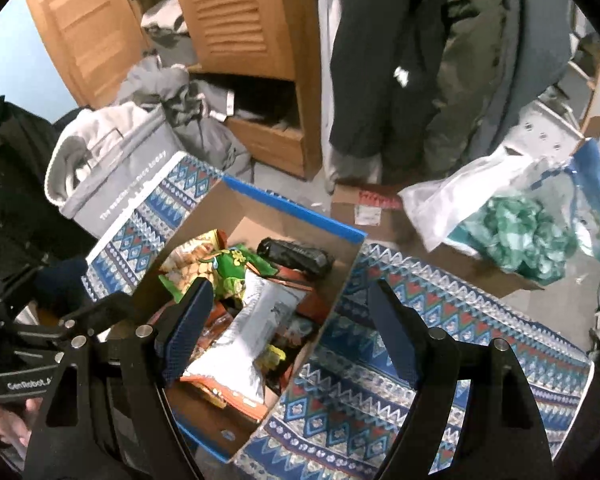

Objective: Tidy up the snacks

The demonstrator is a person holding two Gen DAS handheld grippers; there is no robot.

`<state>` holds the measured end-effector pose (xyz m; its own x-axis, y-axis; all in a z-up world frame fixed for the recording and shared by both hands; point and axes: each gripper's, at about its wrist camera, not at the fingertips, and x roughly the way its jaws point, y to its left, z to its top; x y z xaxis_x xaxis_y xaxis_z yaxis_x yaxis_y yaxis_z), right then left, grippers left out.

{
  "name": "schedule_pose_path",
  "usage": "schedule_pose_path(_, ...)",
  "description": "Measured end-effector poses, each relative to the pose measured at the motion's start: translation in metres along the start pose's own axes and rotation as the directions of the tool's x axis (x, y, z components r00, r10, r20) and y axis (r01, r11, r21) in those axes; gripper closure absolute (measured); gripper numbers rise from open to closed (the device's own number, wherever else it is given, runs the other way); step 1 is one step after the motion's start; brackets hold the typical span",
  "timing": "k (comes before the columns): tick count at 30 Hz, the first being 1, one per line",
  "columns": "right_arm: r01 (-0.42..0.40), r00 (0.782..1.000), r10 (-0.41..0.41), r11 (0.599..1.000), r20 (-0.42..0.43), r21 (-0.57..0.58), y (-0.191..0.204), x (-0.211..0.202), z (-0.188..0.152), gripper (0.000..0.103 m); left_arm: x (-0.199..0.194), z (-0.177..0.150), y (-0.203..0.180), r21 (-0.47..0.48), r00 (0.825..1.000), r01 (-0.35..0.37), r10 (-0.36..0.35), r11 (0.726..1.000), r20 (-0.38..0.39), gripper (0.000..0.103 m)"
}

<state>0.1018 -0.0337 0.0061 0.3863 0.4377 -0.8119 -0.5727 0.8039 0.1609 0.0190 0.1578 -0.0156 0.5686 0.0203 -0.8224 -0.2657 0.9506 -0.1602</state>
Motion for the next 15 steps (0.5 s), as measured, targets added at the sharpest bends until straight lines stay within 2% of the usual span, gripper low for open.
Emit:
schedule_pose_path(9, -0.001, 0.997, -0.001, 1.000, 0.079, 0.016, -0.003, -0.042, -0.010, 0.020, -0.028, -0.003, -0.009, 0.014, 0.997, 0.032, -0.033, 0.999, 0.069, 0.015)
schedule_pose_path(12, 0.002, 0.995, -0.003, 1.000, 0.101, 0.011, -0.003, -0.051, -0.015, 0.020, -0.034, -0.004, -0.016, 0.040, 0.995, 0.019, -0.023, 0.999, 0.095, 0.009)
schedule_pose_path(15, 0.003, 0.994, -0.004, 1.000, 0.114, 0.006, -0.003, -0.058, -0.022, 0.020, -0.040, -0.006, -0.024, 0.084, 0.993, -0.008, -0.003, 0.996, 0.120, 0.008)
